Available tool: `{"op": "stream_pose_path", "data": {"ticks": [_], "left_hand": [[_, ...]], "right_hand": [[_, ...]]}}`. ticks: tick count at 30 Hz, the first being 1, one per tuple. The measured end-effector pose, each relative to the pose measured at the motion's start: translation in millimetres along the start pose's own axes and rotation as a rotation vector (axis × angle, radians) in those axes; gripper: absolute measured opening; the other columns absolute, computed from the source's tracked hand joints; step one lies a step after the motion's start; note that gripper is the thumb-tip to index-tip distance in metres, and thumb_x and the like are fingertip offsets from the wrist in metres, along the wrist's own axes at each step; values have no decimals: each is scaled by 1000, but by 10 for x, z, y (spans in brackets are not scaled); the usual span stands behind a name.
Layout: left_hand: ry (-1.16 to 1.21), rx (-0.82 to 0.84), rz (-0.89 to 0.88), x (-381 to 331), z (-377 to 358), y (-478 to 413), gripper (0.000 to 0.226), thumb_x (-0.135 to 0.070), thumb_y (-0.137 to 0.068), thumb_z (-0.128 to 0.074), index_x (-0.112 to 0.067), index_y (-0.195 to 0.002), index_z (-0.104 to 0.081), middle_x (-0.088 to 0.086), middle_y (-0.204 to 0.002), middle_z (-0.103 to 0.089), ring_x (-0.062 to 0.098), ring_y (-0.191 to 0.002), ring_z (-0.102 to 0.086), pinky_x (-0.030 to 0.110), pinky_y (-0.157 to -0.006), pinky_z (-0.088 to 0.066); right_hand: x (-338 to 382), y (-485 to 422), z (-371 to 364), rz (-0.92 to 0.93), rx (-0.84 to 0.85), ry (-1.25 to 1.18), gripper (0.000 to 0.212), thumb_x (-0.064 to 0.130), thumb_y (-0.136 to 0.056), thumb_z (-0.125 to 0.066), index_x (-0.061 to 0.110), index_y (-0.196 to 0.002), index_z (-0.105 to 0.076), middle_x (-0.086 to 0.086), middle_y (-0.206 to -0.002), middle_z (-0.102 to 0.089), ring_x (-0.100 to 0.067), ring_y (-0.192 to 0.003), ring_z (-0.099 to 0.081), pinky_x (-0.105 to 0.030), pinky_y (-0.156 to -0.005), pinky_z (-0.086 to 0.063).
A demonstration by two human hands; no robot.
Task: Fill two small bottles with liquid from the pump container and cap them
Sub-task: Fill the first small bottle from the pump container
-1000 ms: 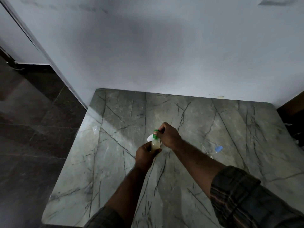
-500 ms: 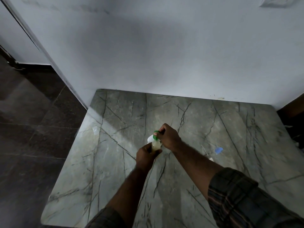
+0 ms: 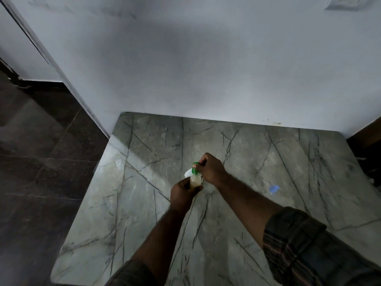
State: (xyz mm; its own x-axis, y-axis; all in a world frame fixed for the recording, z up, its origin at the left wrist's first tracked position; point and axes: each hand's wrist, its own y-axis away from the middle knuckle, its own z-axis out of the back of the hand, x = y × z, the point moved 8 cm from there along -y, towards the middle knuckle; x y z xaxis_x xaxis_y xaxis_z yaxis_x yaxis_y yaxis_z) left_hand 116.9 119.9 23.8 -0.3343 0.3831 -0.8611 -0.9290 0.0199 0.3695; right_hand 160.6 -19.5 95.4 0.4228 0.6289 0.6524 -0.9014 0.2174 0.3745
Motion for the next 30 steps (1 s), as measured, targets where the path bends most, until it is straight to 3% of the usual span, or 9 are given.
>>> {"op": "stream_pose_path", "data": {"ticks": [18, 23, 30], "left_hand": [[35, 20, 36, 85, -19, -16, 50, -27, -77, -85, -14, -123, -70, 4, -105, -77, 19, -97, -73, 45, -92, -59], [-4, 10, 2, -18, 11, -16, 50, -29, -77, -85, -16, -122, -70, 2, -104, -77, 16, -95, -73, 43, -90, -60], [-70, 19, -28, 14, 17, -19, 47, -30, -77, -84, -15, -120, -71, 3, -101, -78, 18, -92, -73, 44, -88, -60]], "right_hand": [[-89, 21, -68, -13, 3, 7, 24, 37, -91, -66, 17, -93, -54, -3, -94, -65, -25, -96, -64, -49, -95, -51], [-10, -2, 10, -9, 9, 14, 27, 39, -90, -67, 15, -98, -58, -4, -101, -69, -23, -98, -65, -46, -93, -53], [-85, 25, -54, -2, 6, 5, 27, 37, -92, -65, 12, -100, -58, -4, -94, -66, -25, -97, -65, -45, -91, -53]]}}
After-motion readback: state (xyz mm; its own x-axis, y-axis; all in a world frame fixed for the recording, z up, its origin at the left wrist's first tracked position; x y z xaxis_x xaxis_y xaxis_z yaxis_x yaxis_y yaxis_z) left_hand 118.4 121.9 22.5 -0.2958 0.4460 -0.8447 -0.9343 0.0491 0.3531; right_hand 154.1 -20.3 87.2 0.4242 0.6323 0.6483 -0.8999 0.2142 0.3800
